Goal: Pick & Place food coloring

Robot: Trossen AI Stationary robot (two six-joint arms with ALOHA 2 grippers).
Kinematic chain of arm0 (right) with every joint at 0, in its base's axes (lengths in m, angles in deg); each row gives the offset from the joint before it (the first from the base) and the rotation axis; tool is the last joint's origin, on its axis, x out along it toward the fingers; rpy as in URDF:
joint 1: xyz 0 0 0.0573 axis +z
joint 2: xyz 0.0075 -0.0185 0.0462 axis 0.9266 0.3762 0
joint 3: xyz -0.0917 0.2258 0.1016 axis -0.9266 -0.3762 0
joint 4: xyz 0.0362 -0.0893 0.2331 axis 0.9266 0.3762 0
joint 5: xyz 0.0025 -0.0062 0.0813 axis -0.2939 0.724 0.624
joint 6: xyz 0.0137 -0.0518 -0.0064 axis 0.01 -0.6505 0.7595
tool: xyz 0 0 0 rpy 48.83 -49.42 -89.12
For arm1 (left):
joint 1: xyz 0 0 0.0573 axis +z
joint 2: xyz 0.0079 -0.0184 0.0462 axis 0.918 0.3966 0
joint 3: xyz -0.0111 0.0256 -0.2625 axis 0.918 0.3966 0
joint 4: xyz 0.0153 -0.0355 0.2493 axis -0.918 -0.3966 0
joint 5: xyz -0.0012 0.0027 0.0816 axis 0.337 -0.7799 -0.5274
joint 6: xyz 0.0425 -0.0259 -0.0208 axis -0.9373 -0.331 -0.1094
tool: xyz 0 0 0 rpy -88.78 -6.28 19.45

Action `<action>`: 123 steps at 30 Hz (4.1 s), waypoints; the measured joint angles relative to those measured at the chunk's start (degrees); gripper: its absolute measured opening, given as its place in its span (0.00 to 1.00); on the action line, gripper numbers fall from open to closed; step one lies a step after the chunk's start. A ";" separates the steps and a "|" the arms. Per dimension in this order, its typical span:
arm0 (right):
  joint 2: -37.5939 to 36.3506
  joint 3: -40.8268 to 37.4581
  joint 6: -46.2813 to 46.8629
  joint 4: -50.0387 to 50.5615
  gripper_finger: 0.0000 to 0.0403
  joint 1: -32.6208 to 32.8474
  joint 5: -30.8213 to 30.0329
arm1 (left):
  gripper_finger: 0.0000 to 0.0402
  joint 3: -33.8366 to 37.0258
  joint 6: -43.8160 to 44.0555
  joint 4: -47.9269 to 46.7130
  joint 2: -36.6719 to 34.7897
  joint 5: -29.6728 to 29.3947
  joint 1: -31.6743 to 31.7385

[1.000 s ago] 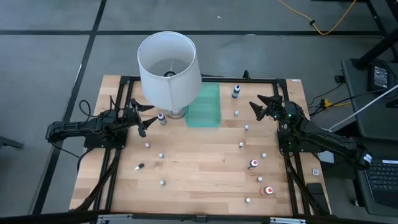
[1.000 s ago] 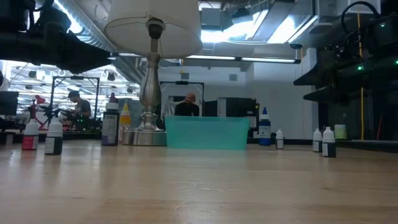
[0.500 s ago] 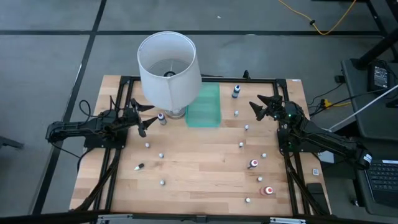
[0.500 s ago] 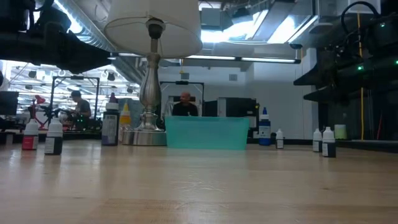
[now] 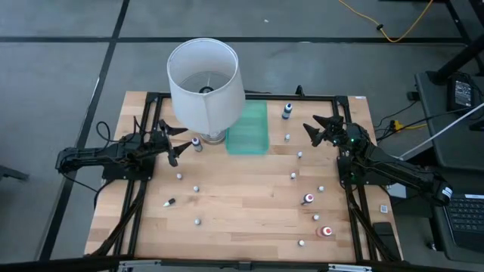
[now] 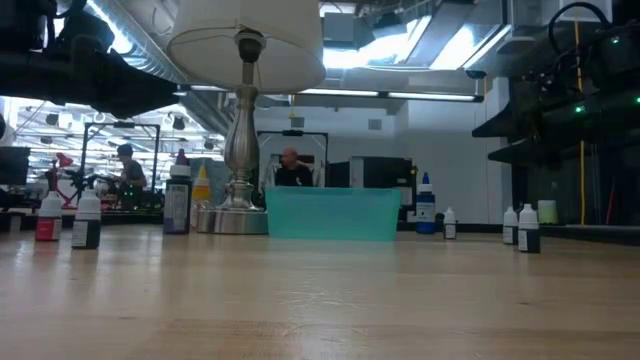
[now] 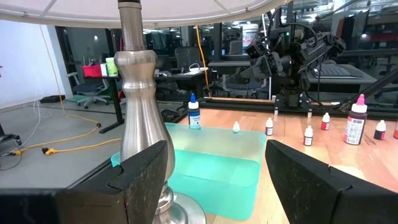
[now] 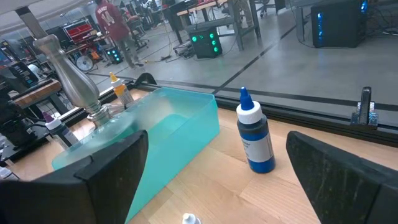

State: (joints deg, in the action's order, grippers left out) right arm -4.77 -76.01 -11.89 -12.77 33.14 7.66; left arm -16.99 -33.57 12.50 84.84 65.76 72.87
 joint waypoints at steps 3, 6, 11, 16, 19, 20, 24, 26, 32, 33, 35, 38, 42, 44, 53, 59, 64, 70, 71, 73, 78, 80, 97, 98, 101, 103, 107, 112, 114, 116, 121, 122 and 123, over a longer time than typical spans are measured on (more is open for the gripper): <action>0.00 -0.01 0.00 0.00 0.95 0.02 0.00 | 0.66 -0.02 0.00 0.02 0.00 0.00 0.00; 0.00 0.01 0.00 0.00 0.95 0.00 0.00 | 0.66 -0.01 0.01 0.01 -0.01 -0.01 -0.01; -0.02 0.01 0.00 0.02 0.95 0.00 0.00 | 0.66 -0.01 0.01 0.01 -0.02 -0.02 -0.01; 0.00 -0.01 0.00 0.00 0.95 0.00 0.00 | 0.66 -0.02 0.00 0.02 -0.02 0.00 -0.02; -0.02 0.01 0.00 0.02 0.95 0.02 0.00 | 0.66 -0.01 0.00 0.00 -0.01 -0.01 0.00; -0.01 0.00 0.00 0.00 0.95 0.02 0.00 | 0.66 0.00 0.00 0.01 -0.01 -0.01 -0.02; -0.02 0.00 0.00 0.02 0.95 0.02 0.00 | 0.66 -0.02 0.00 0.02 -0.02 0.00 -0.02; -0.01 0.00 0.00 0.01 0.95 0.01 0.00 | 0.66 -0.02 0.02 0.00 -0.02 -0.02 0.00; 0.00 0.01 0.00 0.00 0.95 0.02 0.00 | 0.66 0.00 2.68 0.04 -0.02 -0.66 -0.01; -0.01 0.01 0.00 0.00 0.95 0.00 0.00 | 0.66 -0.01 3.33 0.05 -0.02 -0.84 -0.02; -0.01 0.00 0.00 0.02 0.95 0.01 0.00 | 0.66 -0.02 4.50 0.13 -0.02 -1.55 0.00; -0.02 0.01 0.00 0.02 0.95 0.00 0.00 | 0.66 -0.02 6.33 0.20 0.00 -1.92 -0.02; 0.00 0.01 0.00 0.00 0.95 0.02 0.00 | 0.66 0.00 8.38 0.24 -0.01 -2.34 -0.02; -0.02 0.00 0.00 0.01 0.95 0.00 0.00 | 0.66 0.00 8.54 0.24 -0.02 -2.12 -0.02; -0.02 0.00 0.00 0.01 0.95 0.01 0.00 | 0.66 -0.02 10.24 3.13 0.00 -2.77 -0.02; -0.01 0.01 0.00 0.01 0.95 0.02 0.00 | 0.69 -1.34 8.75 2.96 0.00 -1.39 -0.15; -0.01 0.00 0.00 0.01 0.95 0.02 0.00 | 0.73 -6.45 6.96 -2.14 0.00 -3.70 -0.91; -0.02 0.01 0.00 0.00 0.95 0.02 0.00 | 0.77 -16.84 5.47 -21.86 -0.01 -4.98 -1.77; -0.02 0.00 0.00 0.01 0.95 0.00 0.00 | 0.77 -18.46 6.12 -24.83 -0.02 -5.26 -1.77; -0.01 -0.01 0.00 0.01 0.95 0.01 0.00 | 0.77 -20.79 8.57 -29.37 -0.02 -5.90 -1.77; 0.00 0.01 0.00 0.00 0.95 0.00 0.00 | 0.77 -25.70 15.19 -34.28 0.16 -7.64 -1.75; -0.02 -0.01 0.00 0.00 0.95 0.02 0.00 | 0.76 -27.53 18.69 -36.03 0.32 -7.63 -1.75; -0.02 -0.01 0.00 0.02 0.95 0.02 0.00 | 0.68 -49.52 34.88 -54.69 19.99 -11.71 -1.75; 0.00 -0.01 0.00 0.02 0.95 0.00 0.00 | 0.68 -50.78 36.13 -55.76 21.13 -12.13 -1.75; -0.02 0.01 0.00 0.02 0.95 0.00 0.02 | 0.67 -54.49 38.58 -58.67 24.03 -12.92 -1.75; 0.00 0.00 0.00 0.02 0.95 0.01 0.00 | 0.67 -57.36 39.56 -59.48 25.66 -13.57 -1.75; -0.01 0.00 0.00 0.02 0.95 0.01 0.02 | 0.67 -63.06 41.17 -62.25 28.79 -15.18 -1.75; 0.00 0.00 0.00 0.02 0.95 0.00 0.02 | 0.67 -69.99 41.81 -66.47 32.86 -17.17 -1.64; 0.00 0.01 0.00 0.02 0.95 0.00 0.02 | 0.67 -72.42 42.73 -69.44 34.35 -18.13 -1.64; 0.00 0.01 0.00 0.04 0.95 0.00 0.02 | 0.67 -74.77 43.52 -71.52 35.99 -19.48 -1.64; -0.01 0.00 0.00 0.00 0.95 0.02 0.02 | 0.67 -78.52 45.85 -76.13 39.61 -25.74 -1.64; 0.00 0.01 0.00 0.01 0.95 0.00 0.02 | 0.67 -78.81 46.47 -77.11 40.10 -27.68 -1.64; 0.00 0.00 0.00 0.02 0.95 0.00 0.02 | 0.67 -79.00 46.92 -77.97 40.35 -29.98 -1.64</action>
State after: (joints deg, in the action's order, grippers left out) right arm -4.77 -76.02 -11.89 -12.75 33.14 7.68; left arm -95.99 13.35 -65.47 125.20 35.78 71.23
